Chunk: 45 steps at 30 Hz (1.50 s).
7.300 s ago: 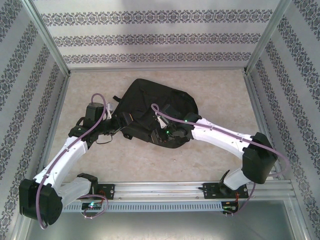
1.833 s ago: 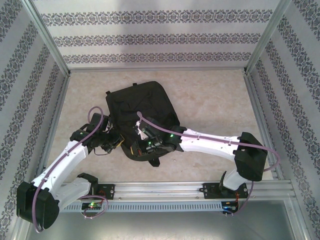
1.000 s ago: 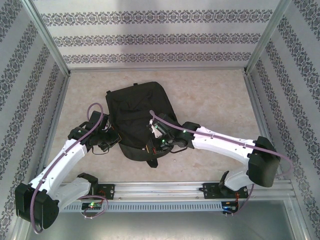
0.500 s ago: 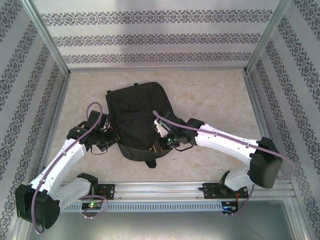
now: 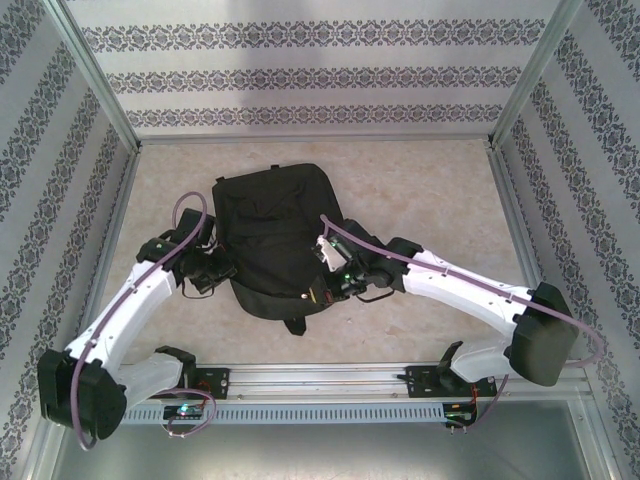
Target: Pack the student bag
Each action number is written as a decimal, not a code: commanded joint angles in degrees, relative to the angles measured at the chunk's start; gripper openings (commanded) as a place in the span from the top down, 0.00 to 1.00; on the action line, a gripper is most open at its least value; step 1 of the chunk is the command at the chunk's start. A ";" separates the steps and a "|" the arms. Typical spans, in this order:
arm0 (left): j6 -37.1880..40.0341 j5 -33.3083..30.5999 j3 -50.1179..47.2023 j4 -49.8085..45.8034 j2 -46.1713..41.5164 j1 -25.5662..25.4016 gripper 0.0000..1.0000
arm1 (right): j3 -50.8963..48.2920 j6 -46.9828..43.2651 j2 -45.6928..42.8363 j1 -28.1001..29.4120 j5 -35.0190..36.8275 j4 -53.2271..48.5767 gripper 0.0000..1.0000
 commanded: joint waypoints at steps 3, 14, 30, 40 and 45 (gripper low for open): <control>1.70 -5.43 6.70 0.80 4.86 2.86 0.89 | 5.82 12.12 7.59 7.03 -6.15 15.69 1.00; 3.65 -5.46 15.01 -4.10 3.67 4.28 0.51 | 18.72 20.50 23.38 12.01 1.03 29.77 1.00; 0.04 -3.69 0.44 -11.48 -14.46 6.47 0.56 | 20.97 21.04 29.09 10.89 4.55 31.18 1.00; -3.09 -0.47 -4.79 -7.72 -13.73 7.32 0.69 | 20.22 20.79 29.11 10.68 4.02 31.25 1.00; -3.04 -1.10 -7.28 -6.62 -14.36 8.06 0.72 | 19.75 20.84 29.03 10.74 3.52 31.25 1.00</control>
